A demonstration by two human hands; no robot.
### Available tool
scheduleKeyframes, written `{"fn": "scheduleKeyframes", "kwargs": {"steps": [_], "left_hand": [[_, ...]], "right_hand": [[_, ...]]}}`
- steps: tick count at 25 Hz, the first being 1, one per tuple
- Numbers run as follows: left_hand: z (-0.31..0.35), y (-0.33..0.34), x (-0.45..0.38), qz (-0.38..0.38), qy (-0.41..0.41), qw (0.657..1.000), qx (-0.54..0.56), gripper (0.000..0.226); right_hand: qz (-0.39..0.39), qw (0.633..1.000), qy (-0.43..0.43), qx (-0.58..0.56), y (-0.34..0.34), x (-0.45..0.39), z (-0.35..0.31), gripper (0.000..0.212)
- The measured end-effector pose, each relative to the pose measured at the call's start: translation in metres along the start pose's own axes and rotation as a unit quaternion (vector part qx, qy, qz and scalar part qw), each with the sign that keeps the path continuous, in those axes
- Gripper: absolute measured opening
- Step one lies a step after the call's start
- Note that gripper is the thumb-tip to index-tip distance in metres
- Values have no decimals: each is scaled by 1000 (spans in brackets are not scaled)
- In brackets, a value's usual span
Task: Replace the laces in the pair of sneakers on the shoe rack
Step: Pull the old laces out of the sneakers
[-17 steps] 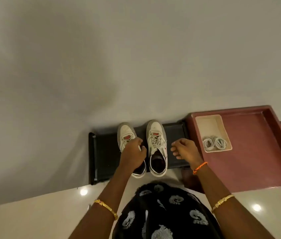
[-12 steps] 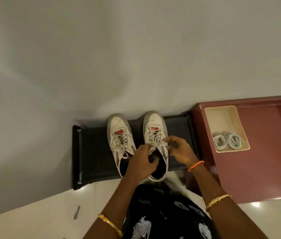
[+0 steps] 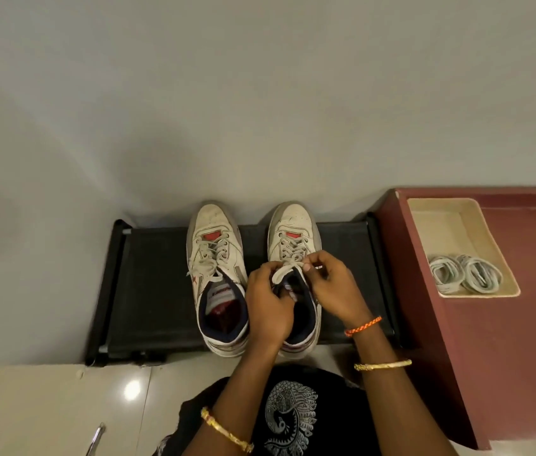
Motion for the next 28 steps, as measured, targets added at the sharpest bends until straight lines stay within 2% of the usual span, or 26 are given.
{"fn": "scheduleKeyframes", "kwargs": {"steps": [4, 9, 11, 13, 16, 19, 22, 25, 26, 28], "left_hand": [[2, 0, 1, -20, 24, 999, 22, 40], [15, -2, 3, -10, 41, 999, 14, 36], [14, -1, 4, -7, 31, 999, 3, 37], [11, 1, -1, -11, 22, 1000, -11, 37], [8, 3, -3, -21, 14, 999, -28, 37], [7, 5, -4, -30, 12, 999, -37, 40], [9, 4, -4, -32, 22, 998, -49, 41], [17, -2, -3, -26, 38, 999, -30, 35], [22, -4, -2, -28, 42, 998, -24, 31], [29, -6, -1, -46, 54, 997, -19, 24]], "right_hand": [[39, 999, 18, -33, -1, 5, 7, 10], [72, 996, -54, 26, -14, 6, -12, 14], [131, 984, -100, 68, -34, 9, -23, 18], [229, 962, -120, 87, -70, 13, -27, 18], [387, 915, -82, 80, -132, 34, -15, 16], [468, 883, -29, 39, -157, 46, 11, 14], [447, 894, -6, 12, -153, 40, 20, 10], [334, 941, 31, 35, -122, 30, 16, 31], [298, 953, 33, 37, -108, 29, 12, 32], [214, 977, 18, 18, -75, 25, 2, 21]]}}
Point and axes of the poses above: each hand's wrist, its own x-axis away from the middle knuckle, its own y-axis out of the palm, z = x × y, the point moved 10 cm from there along -x, towards the middle knuckle, and after that the axes turned 1 degree about -y, right-handed, at the moved point
